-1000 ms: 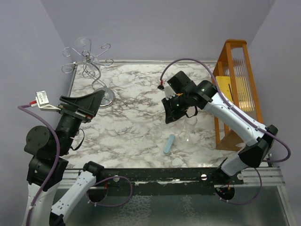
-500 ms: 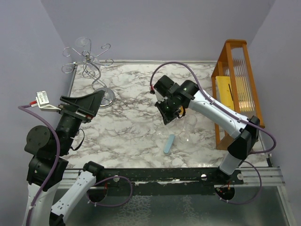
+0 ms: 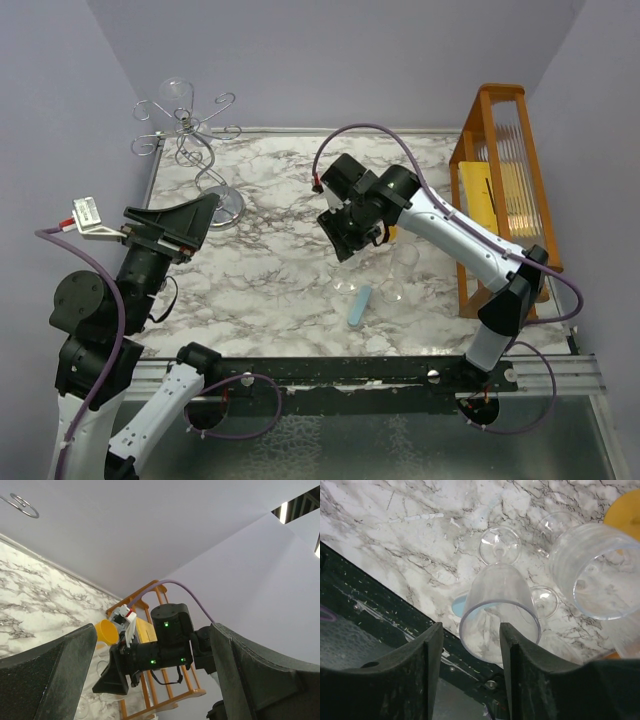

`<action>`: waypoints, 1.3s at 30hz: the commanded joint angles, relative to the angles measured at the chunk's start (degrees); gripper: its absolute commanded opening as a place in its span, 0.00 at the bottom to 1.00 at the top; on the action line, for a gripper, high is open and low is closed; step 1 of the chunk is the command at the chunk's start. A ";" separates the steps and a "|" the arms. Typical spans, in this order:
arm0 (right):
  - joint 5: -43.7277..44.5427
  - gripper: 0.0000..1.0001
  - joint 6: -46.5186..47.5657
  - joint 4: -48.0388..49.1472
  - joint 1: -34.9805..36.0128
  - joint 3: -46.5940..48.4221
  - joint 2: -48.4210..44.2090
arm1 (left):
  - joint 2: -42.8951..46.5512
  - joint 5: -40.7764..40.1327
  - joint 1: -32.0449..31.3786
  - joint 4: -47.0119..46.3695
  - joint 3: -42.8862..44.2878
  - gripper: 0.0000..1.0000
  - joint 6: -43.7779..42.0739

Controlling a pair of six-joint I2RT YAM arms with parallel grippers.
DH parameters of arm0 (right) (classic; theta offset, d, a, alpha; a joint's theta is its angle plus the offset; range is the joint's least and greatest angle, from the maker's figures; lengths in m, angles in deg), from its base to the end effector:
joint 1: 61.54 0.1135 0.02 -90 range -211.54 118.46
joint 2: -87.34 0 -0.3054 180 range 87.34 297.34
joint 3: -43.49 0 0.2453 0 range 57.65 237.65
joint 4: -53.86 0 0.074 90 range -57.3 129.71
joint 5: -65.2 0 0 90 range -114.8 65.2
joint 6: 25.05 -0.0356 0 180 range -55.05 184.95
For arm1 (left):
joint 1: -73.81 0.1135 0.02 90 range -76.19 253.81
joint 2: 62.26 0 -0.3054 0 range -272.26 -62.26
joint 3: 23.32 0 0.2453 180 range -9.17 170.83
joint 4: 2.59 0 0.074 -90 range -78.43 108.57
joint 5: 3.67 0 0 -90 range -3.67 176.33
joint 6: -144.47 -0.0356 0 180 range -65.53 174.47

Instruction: Take the wine glass off the wine glass rack

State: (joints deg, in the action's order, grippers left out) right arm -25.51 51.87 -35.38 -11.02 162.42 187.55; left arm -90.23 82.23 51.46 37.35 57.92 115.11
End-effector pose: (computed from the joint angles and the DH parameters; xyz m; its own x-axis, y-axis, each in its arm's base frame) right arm 0.2177 0.2650 0.3895 -0.7591 -0.5656 -0.3222 -0.6187 0.7808 0.0868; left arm 0.0042 0.0010 0.4786 -0.1699 -0.8701 -0.4627 0.3403 0.3889 -0.8562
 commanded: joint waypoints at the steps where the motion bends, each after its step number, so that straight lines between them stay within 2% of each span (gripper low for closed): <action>1: 0.64 0.55 0.64 0.33 0.45 3.16 -1.39 | 0.65 -2.13 0.12 1.90 0.78 0.97 -0.60; 8: -0.01 0.81 0.81 2.34 0.45 3.89 -5.81 | -0.49 -2.23 0.11 2.07 1.38 0.97 -1.04; 12: 0.80 0.90 1.77 5.06 0.43 0.80 -10.35 | -1.18 -1.96 0.11 1.59 0.70 0.97 -0.68; 18: 2.39 0.99 3.38 9.97 0.45 -5.09 -18.59 | -3.18 -1.47 0.11 1.05 0.41 0.96 -0.55; 22: 2.04 1.00 5.37 19.06 0.45 -11.63 -26.68 | -5.34 -1.26 0.13 1.11 0.65 0.96 -1.16; 24: 4.22 0.99 3.11 24.01 0.43 -15.86 -31.26 | -6.65 -1.18 0.11 1.11 0.83 0.96 -1.59; 29: 8.40 0.99 -1.59 28.24 0.41 -19.52 -37.82 | -11.25 -1.38 0.11 0.93 2.56 0.96 -3.89; 33: 9.93 1.00 2.02 34.88 0.43 -25.67 -45.26 | -16.40 -2.38 0.16 1.36 6.03 0.96 -7.09; 36: 6.91 0.99 6.85 39.20 0.45 -31.10 -51.05 | -20.72 -3.88 0.11 2.02 9.28 0.97 -9.96; 39: 4.85 0.99 7.67 40.89 0.41 -34.60 -55.15 | -25.28 -6.65 0.12 2.99 13.96 0.98 -12.88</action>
State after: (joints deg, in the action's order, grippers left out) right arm -18.76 55.69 -1.88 -10.91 131.63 136.84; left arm -111.23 80.17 51.46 39.77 66.16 107.70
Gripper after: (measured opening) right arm 0.994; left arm 0.971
